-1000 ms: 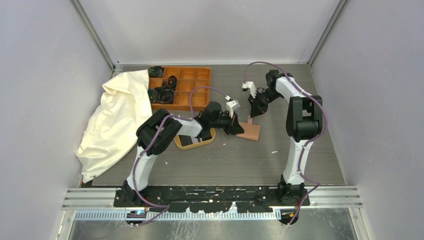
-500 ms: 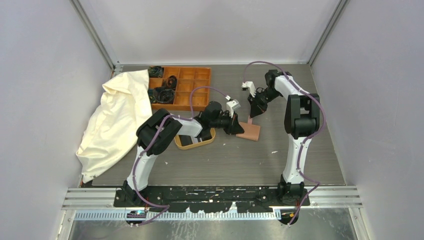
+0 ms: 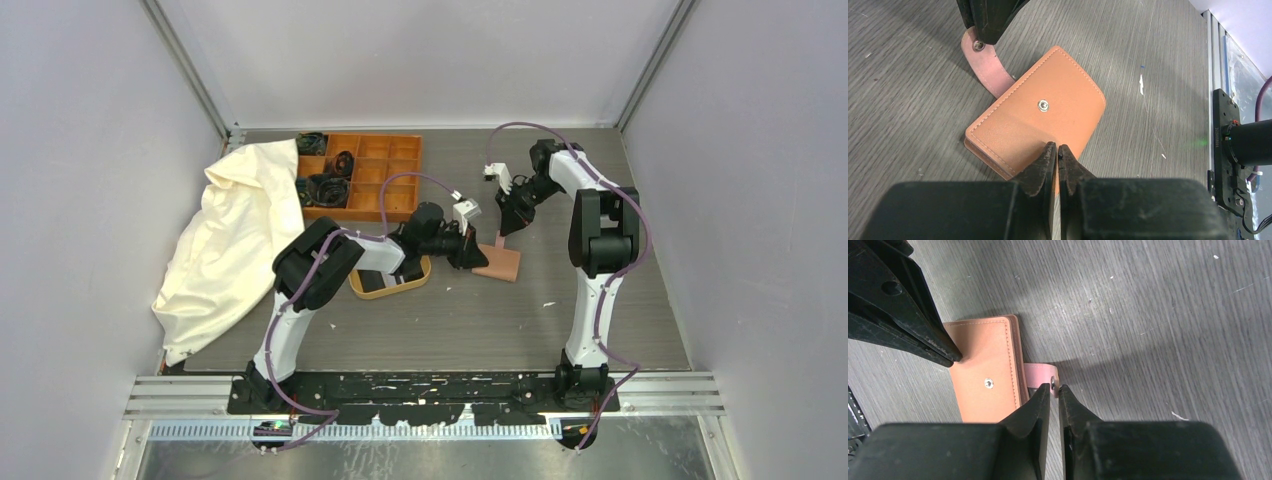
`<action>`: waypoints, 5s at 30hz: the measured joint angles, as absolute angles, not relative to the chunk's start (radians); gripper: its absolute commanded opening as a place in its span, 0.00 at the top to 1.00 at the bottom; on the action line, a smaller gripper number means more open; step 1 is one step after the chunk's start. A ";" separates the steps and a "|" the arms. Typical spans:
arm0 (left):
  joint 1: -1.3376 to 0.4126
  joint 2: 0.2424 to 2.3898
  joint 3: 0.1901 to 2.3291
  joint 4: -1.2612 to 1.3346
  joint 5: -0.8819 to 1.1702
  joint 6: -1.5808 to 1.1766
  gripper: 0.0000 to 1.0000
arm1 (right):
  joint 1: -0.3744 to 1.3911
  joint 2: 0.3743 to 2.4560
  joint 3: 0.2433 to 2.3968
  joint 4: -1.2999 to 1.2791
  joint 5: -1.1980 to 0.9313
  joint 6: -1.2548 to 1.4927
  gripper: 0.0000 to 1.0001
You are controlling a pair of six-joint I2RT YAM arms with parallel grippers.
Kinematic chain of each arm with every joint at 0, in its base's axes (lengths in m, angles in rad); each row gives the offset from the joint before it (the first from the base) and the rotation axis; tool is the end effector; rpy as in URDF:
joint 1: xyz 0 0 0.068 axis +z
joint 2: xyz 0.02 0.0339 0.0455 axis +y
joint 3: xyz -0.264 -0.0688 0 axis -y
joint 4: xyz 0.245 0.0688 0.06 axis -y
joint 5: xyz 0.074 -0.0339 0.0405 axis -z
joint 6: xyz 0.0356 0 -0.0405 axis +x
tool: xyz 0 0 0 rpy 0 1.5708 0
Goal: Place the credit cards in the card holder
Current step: Close the card holder at the center of the board.
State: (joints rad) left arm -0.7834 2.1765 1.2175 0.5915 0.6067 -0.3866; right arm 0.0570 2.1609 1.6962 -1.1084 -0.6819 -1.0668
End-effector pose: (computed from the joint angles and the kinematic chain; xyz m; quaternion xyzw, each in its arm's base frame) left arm 0.3091 -0.3365 0.1273 0.3208 0.7380 -0.5036 0.3143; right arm 0.4106 0.0459 0.1751 -0.5018 0.7977 0.2932 0.1608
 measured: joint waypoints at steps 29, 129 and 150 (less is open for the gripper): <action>-0.777 2.188 1.231 0.580 0.607 -0.394 0.96 | 0.067 2.064 1.569 -1.130 -0.718 -1.141 0.99; -0.733 2.222 1.160 0.824 0.659 -0.521 0.98 | 0.183 1.804 1.211 -0.855 -0.544 -1.214 0.99; -0.733 2.287 1.160 0.957 0.617 -0.701 0.98 | 0.202 1.795 1.207 -0.844 -0.516 -1.203 0.99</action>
